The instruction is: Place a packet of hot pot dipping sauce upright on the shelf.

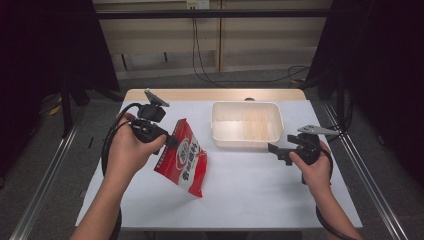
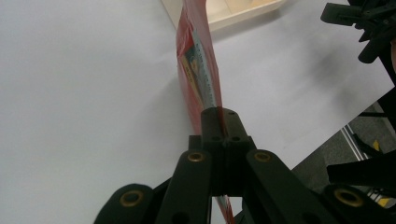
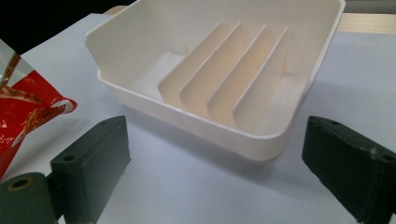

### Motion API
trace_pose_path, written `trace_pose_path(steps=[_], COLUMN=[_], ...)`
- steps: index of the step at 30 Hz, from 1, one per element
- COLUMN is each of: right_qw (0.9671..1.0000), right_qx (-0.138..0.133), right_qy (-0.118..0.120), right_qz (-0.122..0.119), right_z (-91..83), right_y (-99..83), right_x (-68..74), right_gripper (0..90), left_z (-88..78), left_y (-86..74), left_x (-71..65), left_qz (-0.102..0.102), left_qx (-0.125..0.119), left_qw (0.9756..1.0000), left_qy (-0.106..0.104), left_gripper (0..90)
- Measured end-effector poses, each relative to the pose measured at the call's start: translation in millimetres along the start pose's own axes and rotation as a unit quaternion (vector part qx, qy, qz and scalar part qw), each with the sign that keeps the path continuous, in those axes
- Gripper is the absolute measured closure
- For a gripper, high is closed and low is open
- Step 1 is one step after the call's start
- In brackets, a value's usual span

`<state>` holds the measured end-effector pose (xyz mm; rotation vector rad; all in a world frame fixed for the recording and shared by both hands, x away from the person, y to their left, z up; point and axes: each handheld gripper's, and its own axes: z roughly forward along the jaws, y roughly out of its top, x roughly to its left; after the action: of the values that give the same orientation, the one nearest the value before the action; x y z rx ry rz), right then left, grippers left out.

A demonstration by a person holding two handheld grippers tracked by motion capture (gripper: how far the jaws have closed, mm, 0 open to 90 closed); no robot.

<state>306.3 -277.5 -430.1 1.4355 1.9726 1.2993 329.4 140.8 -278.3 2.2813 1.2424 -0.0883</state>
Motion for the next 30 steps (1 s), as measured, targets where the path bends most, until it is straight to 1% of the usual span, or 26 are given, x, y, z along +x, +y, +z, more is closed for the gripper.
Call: trace_pose_path(steps=[1,3,5,6,7,8,9,10,11,13,14,15,16,17,18,19,21,22,24,25,26,28,29,30], right_qw=[1.0,1.0,1.0,1.0,1.0,1.0,1.0,0.9999,0.9999,1.0,0.9999,0.9999,1.0,1.0,0.9999,0.9999,0.9999,0.9999,0.9999,0.9999,0.9999,0.9999,0.9999,0.9999], right_qx=[0.001,0.001,0.001,0.002,0.002,0.001,0.003,0.002,0.002,0.003,0.003,0.004,0.003,0.002,0.003,0.002,-0.002,0.0,0.0,0.002,0.001,0.003,0.004,0.004], right_qy=[0.002,0.002,0.003,0.003,0.003,0.002,-0.001,-0.006,-0.006,-0.002,-0.005,-0.005,-0.002,-0.003,-0.004,-0.003,-0.01,-0.006,-0.01,-0.01,-0.01,-0.007,-0.006,-0.007], right_qz=[0.0,-0.002,-0.003,-0.004,-0.005,-0.003,-0.006,-0.01,-0.011,-0.007,-0.009,-0.012,-0.008,-0.008,-0.01,-0.011,-0.012,-0.009,-0.01,-0.011,-0.01,-0.012,-0.014,-0.013], right_z=[0.1,0.1,0.1,0.4,0.5,0.5,0.4,0.1,-0.1,-0.4,-0.2,0.0,-0.1,-0.1,-0.1,-0.3,-1.0,-1.0,-0.9,-0.8,-0.9,-0.9,-1.2,-1.2], right_y=[0.1,0.3,0.2,0.2,0.0,-0.1,-0.1,0.0,0.2,0.0,0.0,-0.2,-0.4,-0.4,-0.3,-0.3,-0.1,-0.3,-0.9,-1.1,-1.3,-1.4,-1.5,-1.5], right_x=[0.2,1.0,0.9,1.0,0.9,0.9,0.9,1.0,1.1,0.7,0.8,0.5,0.3,0.4,0.5,0.5,0.4,-0.3,-0.9,-1.0,-1.0,-0.6,-0.7,-0.7], right_gripper=[7.5,7.4,7.1,7.1,7.1,7.1,7.1,7.1,7.1,7.1,7.1,7.0,7.0,7.1,7.0,6.9,6.9,6.9,6.9,6.9,6.9,6.9,6.8,6.8], left_z=[-1.0,-3.7,-6.2,-6.5,-7.4,-8.6,-9.2,-10.9,-11.6,-13.3,-14.1,-15.9,-19.1,-20.0,-20.8,-21.7,-22.0,-21.8,-21.0,-21.3,-20.7,-20.7,-21.1,-21.2], left_y=[1.7,5.7,9.8,11.8,14.0,17.1,19.0,21.2,22.7,24.5,26.1,27.9,31.3,32.4,33.9,34.9,37.4,38.5,40.7,42.5,43.6,46.0,46.9,47.9], left_x=[-1.3,-4.7,-6.7,-8.2,-8.6,-8.2,-9.2,-9.2,-10.2,-10.7,-11.5,-11.7,-11.5,-11.7,-11.6,-12.1,-14.8,-16.5,-19.6,-21.1,-22.9,-25.8,-26.4,-27.6], left_qz=[0.0,0.005,0.016,0.016,0.013,0.02,0.016,0.018,0.019,0.021,0.019,0.023,0.023,0.024,0.029,0.027,0.033,0.035,0.037,0.041,0.042,0.047,0.05,0.048], left_qx=[-0.005,-0.004,-0.001,-0.003,-0.001,0.0,0.0,0.004,0.0,0.003,0.0,0.002,0.002,0.001,-0.002,-0.003,-0.003,-0.005,-0.002,0.002,0.001,0.002,0.004,0.003], left_qw=[1.0,0.9999,0.9997,0.9996,0.9997,0.9995,0.9995,0.9994,0.9994,0.9993,0.9993,0.9991,0.999,0.9991,0.9989,0.999,0.9989,0.9989,0.9989,0.9987,0.9987,0.9984,0.9983,0.9984], left_qy=[0.003,0.011,0.019,0.024,0.021,0.024,0.026,0.03,0.031,0.031,0.031,0.036,0.037,0.036,0.037,0.035,0.034,0.031,0.028,0.03,0.028,0.032,0.03,0.029], left_gripper=[90.0,90.0,90.0,90.0,90.0,90.0,90.0,90.0,90.0,90.0,90.0,90.0,90.0,90.0,90.0,90.0,90.0,90.0,90.0,90.0,90.0,90.0,90.0,90.0])
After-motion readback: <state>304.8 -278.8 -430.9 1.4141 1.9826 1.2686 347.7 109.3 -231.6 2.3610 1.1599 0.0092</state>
